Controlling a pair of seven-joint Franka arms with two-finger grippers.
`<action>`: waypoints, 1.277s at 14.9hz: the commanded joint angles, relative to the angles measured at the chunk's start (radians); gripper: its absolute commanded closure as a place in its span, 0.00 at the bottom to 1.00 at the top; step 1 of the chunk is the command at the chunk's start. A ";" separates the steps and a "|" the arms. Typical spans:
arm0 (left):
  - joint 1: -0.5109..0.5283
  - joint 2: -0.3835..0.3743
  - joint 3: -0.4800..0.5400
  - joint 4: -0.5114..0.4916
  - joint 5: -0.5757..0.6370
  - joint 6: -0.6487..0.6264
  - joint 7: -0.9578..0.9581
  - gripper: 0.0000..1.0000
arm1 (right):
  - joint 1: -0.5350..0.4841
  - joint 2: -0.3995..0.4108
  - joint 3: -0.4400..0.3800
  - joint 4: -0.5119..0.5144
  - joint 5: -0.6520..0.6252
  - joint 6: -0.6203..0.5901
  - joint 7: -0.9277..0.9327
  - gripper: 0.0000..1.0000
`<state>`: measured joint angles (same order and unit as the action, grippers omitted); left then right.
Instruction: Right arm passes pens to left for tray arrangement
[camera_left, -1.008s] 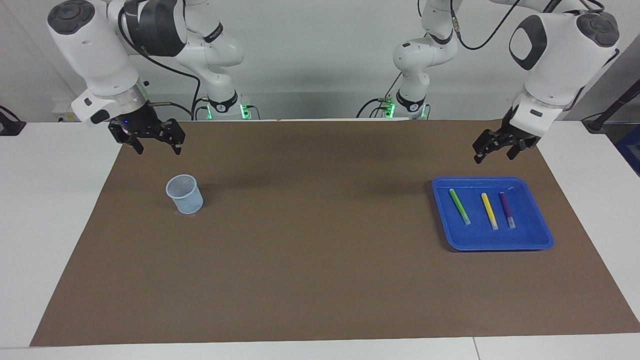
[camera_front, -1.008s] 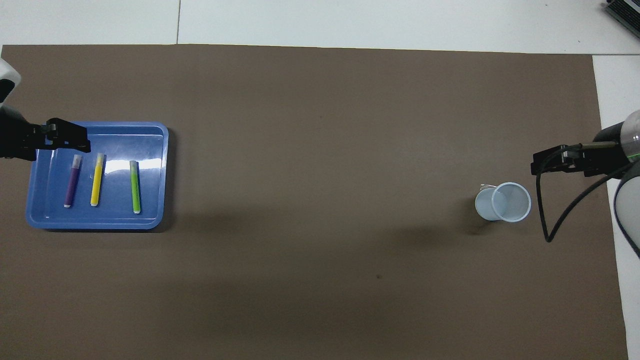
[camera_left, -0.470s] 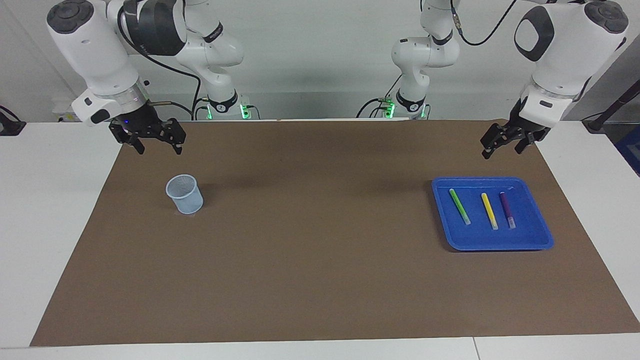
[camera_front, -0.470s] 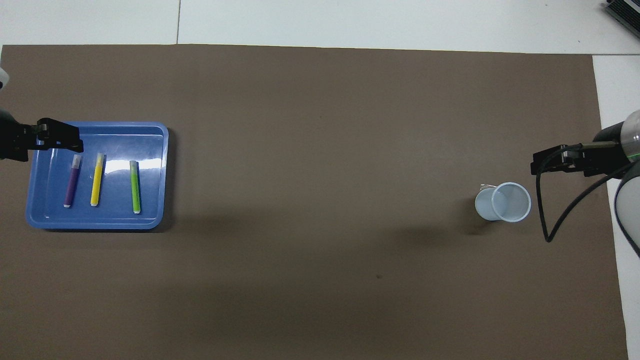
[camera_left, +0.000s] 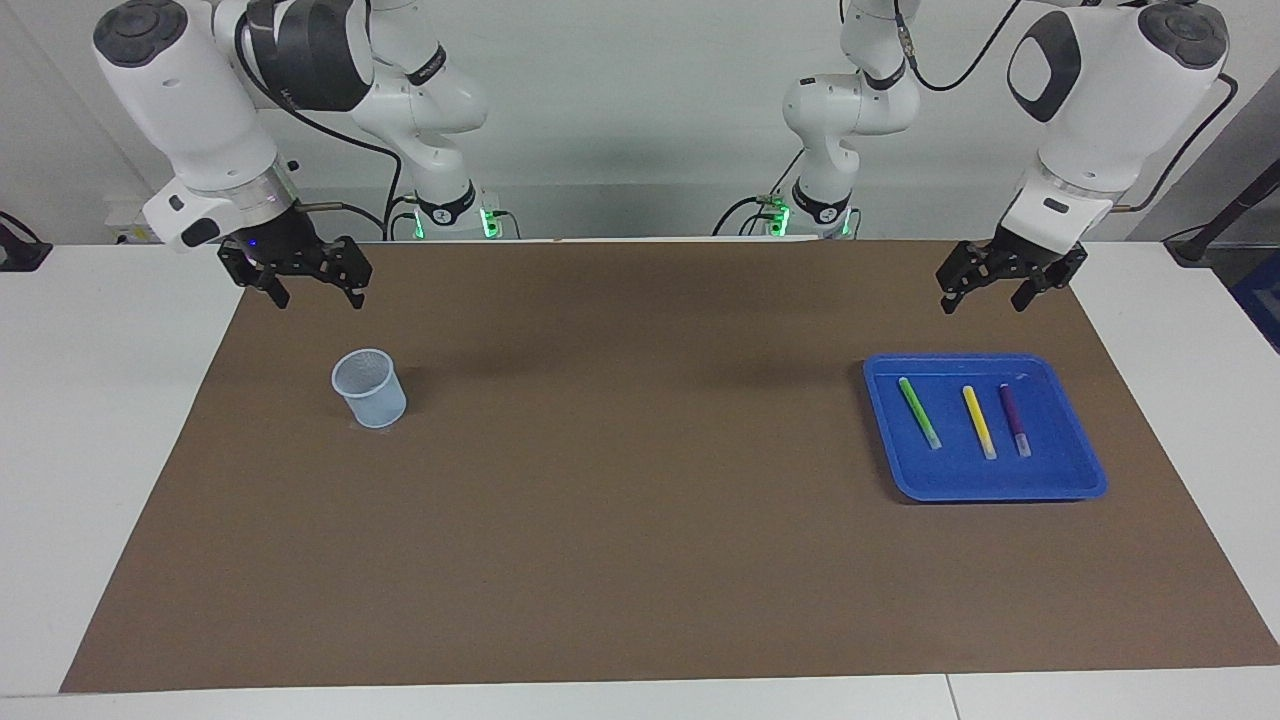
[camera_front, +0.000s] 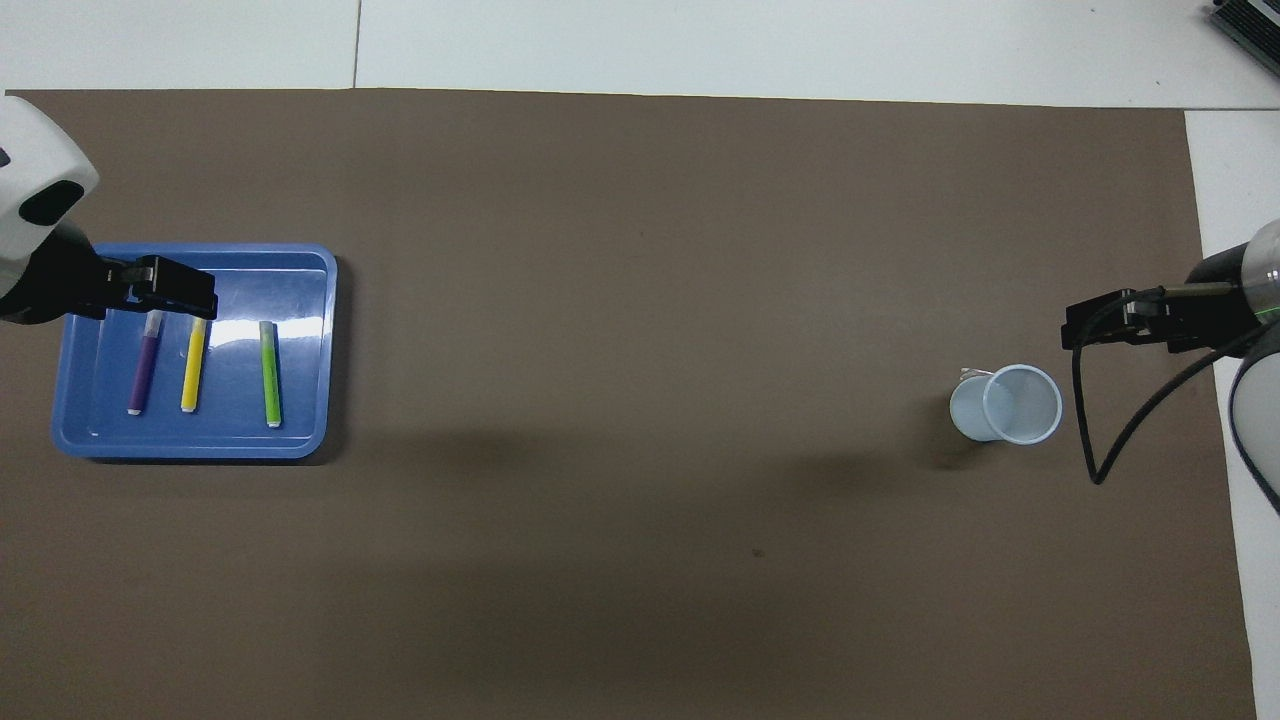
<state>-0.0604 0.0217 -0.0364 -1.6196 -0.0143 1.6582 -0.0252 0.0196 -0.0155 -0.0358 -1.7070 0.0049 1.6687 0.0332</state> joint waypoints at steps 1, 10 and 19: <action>0.025 0.014 -0.010 0.099 -0.010 -0.095 0.021 0.00 | -0.007 0.014 0.004 0.024 0.020 -0.018 0.010 0.00; 0.077 0.009 -0.060 0.101 0.002 -0.112 0.013 0.00 | -0.006 0.014 0.005 0.024 0.020 -0.017 0.010 0.00; 0.079 0.007 -0.054 0.101 -0.001 -0.115 0.013 0.00 | -0.007 0.014 0.007 0.023 0.020 -0.015 0.008 0.00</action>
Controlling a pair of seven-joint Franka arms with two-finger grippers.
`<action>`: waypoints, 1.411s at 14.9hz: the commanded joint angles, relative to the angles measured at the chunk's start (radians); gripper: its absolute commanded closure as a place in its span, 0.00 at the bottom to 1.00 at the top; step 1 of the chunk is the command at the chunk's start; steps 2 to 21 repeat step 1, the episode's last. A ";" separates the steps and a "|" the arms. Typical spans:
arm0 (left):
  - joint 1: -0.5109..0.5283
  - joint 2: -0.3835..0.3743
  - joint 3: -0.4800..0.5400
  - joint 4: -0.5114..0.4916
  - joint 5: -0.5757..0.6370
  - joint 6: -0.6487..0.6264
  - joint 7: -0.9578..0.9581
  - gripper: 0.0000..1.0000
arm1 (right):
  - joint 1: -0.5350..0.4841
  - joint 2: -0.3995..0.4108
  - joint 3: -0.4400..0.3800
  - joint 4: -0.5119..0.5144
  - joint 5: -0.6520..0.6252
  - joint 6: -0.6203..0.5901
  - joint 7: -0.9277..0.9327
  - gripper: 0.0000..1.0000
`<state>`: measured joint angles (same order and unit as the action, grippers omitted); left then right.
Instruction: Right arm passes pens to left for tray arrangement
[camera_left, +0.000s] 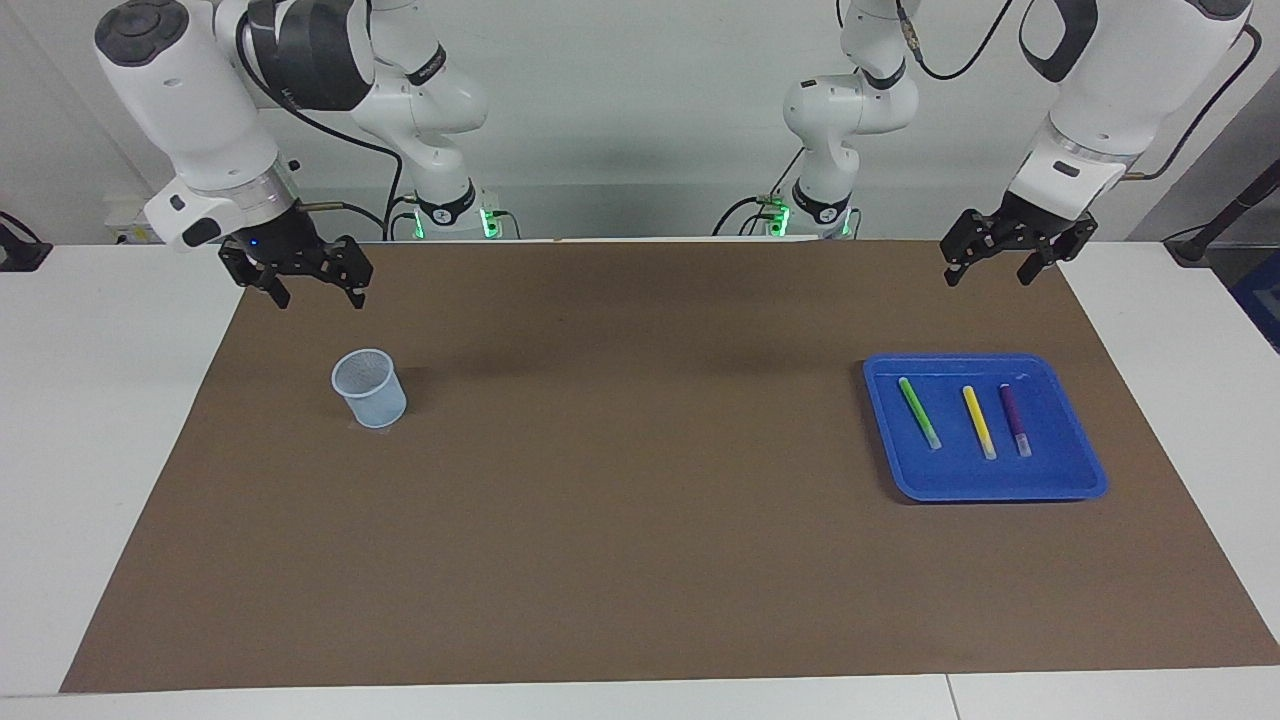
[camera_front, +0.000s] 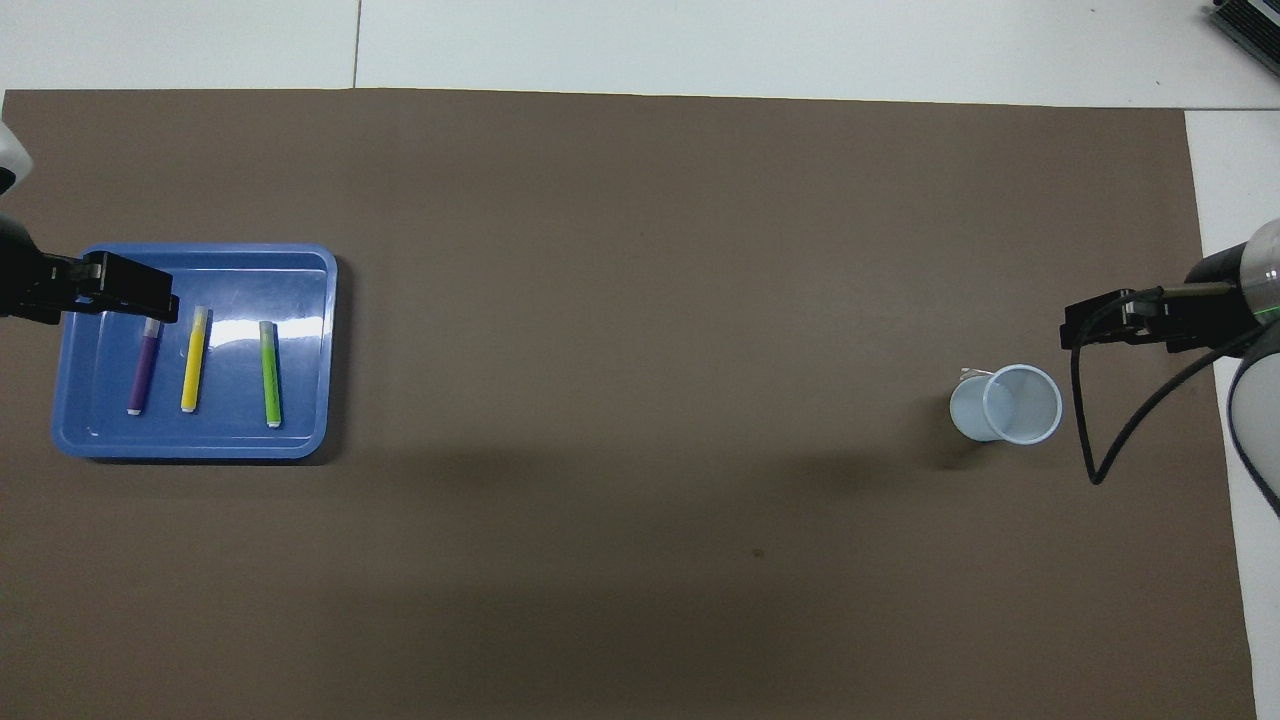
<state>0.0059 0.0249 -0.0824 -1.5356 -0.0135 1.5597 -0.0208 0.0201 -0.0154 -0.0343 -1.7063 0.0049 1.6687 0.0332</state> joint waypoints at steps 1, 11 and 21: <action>0.013 0.004 -0.008 0.017 -0.002 -0.018 0.009 0.00 | -0.008 0.014 0.005 0.022 0.020 -0.015 0.010 0.00; 0.013 0.004 -0.008 0.017 -0.002 -0.018 0.009 0.00 | -0.008 0.014 0.005 0.022 0.020 -0.015 0.010 0.00; 0.013 0.004 -0.008 0.017 -0.002 -0.018 0.009 0.00 | -0.008 0.014 0.005 0.022 0.020 -0.015 0.010 0.00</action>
